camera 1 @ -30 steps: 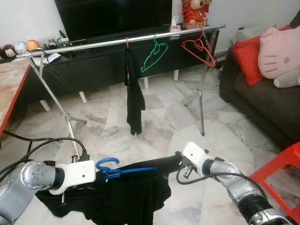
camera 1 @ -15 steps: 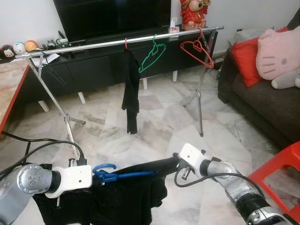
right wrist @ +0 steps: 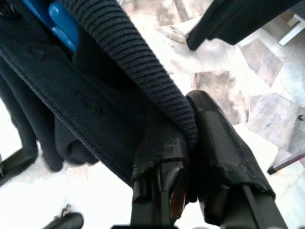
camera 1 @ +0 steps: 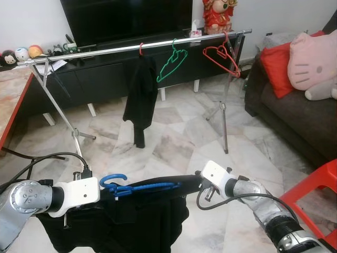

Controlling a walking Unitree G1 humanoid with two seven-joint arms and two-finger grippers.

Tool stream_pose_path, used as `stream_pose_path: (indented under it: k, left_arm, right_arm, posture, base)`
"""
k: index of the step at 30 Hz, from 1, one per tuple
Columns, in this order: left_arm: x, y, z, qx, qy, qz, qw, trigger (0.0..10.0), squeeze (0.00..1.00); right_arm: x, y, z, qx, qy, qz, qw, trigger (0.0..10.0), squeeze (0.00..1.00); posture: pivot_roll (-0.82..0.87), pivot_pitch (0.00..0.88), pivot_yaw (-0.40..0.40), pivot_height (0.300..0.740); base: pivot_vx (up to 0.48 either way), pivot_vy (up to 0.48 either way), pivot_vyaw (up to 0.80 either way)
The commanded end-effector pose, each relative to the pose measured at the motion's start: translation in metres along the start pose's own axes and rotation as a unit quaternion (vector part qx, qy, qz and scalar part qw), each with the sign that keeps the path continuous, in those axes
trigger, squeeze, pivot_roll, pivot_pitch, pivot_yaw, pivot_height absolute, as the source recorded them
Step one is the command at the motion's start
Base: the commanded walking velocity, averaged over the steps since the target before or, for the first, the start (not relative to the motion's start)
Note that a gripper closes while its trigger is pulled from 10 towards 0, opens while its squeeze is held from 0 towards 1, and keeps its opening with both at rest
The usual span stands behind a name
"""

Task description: Hang hanger

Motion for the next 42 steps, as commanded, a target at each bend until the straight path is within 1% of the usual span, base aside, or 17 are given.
stream_pose_path:
  k: [1,3,4,6,9,11,14,15,16,19,22,23,29,30,33,36,42]
  left_arm:
    - [-0.017,-0.008,-0.015,0.018,-0.039,-0.023,0.999,10.0,0.00]
    - [-0.016,-0.002,-0.017,-0.006,-0.032,-0.032,0.999,10.0,0.00]
    - [-0.016,-0.002,-0.017,-0.006,-0.032,-0.032,0.999,10.0,0.00]
    - [-0.010,0.004,-0.019,-0.037,-0.014,-0.041,0.998,10.0,0.00]
    - [0.003,0.007,-0.019,-0.057,0.020,-0.043,0.997,10.0,0.00]
    - [0.006,0.009,-0.018,-0.069,0.025,-0.038,0.997,10.0,0.00]
    - [0.007,0.013,-0.016,-0.084,0.016,-0.031,0.996,10.0,0.00]
    - [0.007,0.014,-0.016,-0.086,0.012,-0.028,0.996,10.0,0.00]
    - [0.004,0.018,-0.013,-0.097,0.002,-0.023,0.995,10.0,0.00]
    - [0.005,0.025,-0.004,-0.106,0.001,-0.019,0.994,10.0,0.00]
    - [0.005,0.027,-0.001,-0.110,0.001,-0.018,0.994,10.0,0.00]
    - [0.007,0.027,0.000,-0.108,0.003,-0.018,0.994,10.0,0.00]
    - [0.008,0.027,0.003,-0.106,0.005,-0.018,0.994,10.0,0.00]
    - [0.011,0.027,0.008,-0.100,0.014,-0.018,0.995,10.0,0.00]
    - [0.016,0.026,0.015,-0.091,0.029,-0.022,0.995,10.0,0.00]
    - [0.017,0.026,0.016,-0.091,0.030,-0.022,0.995,10.0,0.00]
    - [0.022,0.026,0.019,-0.093,0.039,-0.017,0.995,10.0,0.00]
  right_arm:
    - [-0.014,0.012,-0.008,-0.028,-0.033,0.007,0.999,0.0,0.00]
    - [-0.016,0.011,-0.008,-0.029,-0.038,0.007,0.999,0.0,0.00]
    - [-0.016,0.011,-0.008,-0.029,-0.038,0.007,0.999,0.0,0.00]
    - [-0.021,0.010,-0.009,-0.029,-0.047,0.008,0.998,0.0,0.00]
    - [-0.026,0.008,-0.009,-0.029,-0.057,0.008,0.998,0.0,0.00]
    - [-0.027,0.007,-0.009,-0.027,-0.059,0.008,0.998,0.0,0.00]
    - [-0.028,0.007,-0.008,-0.032,-0.063,0.011,0.997,0.0,0.00]
    - [-0.028,0.007,-0.008,-0.033,-0.064,0.012,0.997,4.2,0.00]
    - [-0.028,0.007,-0.008,-0.035,-0.064,0.010,0.997,10.0,0.00]
    - [-0.024,0.009,-0.007,-0.032,-0.061,0.009,0.998,10.0,0.00]
    - [-0.023,0.010,-0.007,-0.031,-0.058,0.009,0.998,10.0,0.00]
    - [-0.022,0.012,-0.007,-0.033,-0.053,0.015,0.998,10.0,0.76]
    - [-0.019,0.013,-0.006,-0.036,-0.047,0.024,0.998,10.0,0.76]
    - [-0.019,0.011,-0.007,-0.015,-0.044,0.030,0.998,10.0,1.00]
    - [-0.020,0.007,-0.009,0.016,-0.042,0.033,0.998,10.0,1.00]
    - [-0.021,0.005,-0.009,0.024,-0.042,0.037,0.998,10.0,1.00]
    - [-0.021,-0.009,-0.008,0.080,-0.024,0.088,0.993,10.0,1.00]
  posture:
    - [-0.13,0.000,0.030,0.740]
    - [-0.13,0.000,0.030,0.740]
    - [-0.13,0.000,0.030,0.740]
    - [-0.13,0.000,0.030,0.740]
    - [-0.13,0.000,0.028,0.740]
    - [-0.12,0.000,0.027,0.740]
    - [-0.12,0.000,0.027,0.740]
    - [-0.12,0.000,0.027,0.740]
    - [-0.13,0.000,0.031,0.740]
    - [-0.13,0.000,0.033,0.740]
    - [-0.13,0.000,0.033,0.740]
    - [-0.13,0.000,0.035,0.740]
    - [-0.13,0.000,0.035,0.740]
    - [-0.14,0.000,0.043,0.740]
    - [-0.13,0.000,0.044,0.740]
    - [-0.14,0.000,0.045,0.740]
    - [-0.14,0.000,0.048,0.740]
  base:
    - [0.000,0.000,0.00]
    - [0.000,0.000,0.00]
    - [0.000,0.000,0.00]
    - [0.000,0.000,0.00]
    - [0.000,0.000,0.00]
    - [0.000,0.000,0.00]
    - [0.000,0.000,0.00]
    - [0.000,0.000,0.00]
    - [0.000,0.000,0.00]
    - [0.000,0.000,0.00]
    - [0.000,0.000,0.00]
    - [0.000,0.000,0.00]
    - [0.000,0.000,0.00]
    - [0.000,0.000,0.00]
    - [0.000,0.000,0.00]
    - [0.000,0.000,0.00]
    - [0.000,0.000,0.00]
Point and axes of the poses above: a point about 5 cm out from each wrist's last joint towards the gripper, its own z axis pointing out of the wrist towards the gripper, its own x axis along the axis of the wrist's last joint, y = z × x, the point moved 2 cm from there along z, pointing out of the wrist towards the gripper
